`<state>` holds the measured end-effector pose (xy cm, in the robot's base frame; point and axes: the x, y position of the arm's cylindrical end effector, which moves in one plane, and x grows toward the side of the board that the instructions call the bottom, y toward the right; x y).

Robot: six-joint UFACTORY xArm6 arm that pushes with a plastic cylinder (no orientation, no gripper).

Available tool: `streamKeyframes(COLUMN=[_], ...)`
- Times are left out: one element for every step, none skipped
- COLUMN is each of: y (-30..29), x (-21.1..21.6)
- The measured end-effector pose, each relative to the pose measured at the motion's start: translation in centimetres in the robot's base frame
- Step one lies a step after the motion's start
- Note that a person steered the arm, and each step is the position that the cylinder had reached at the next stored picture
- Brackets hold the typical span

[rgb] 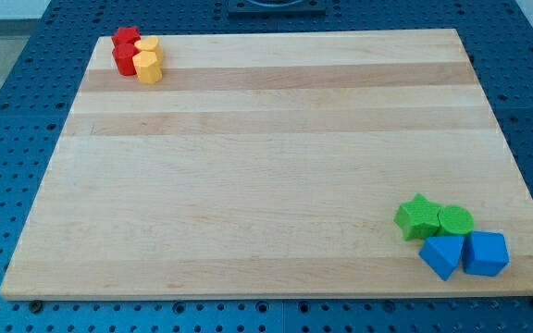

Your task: Place the blue triangle at the centre of the board

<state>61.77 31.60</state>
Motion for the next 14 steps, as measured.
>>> streamKeyframes(y=[-3.2,-6.1,-7.7,-10.2,-13.1,-15.8,-17.5,-18.3,-23.1,-26.7,-29.6,-30.5,-31.3,-33.2], x=[0.0,0.1,0.0,0.0,0.0,-0.4,-2.8,-5.8,-5.2,-4.7,-9.2,-14.7,-19.7,-14.4])
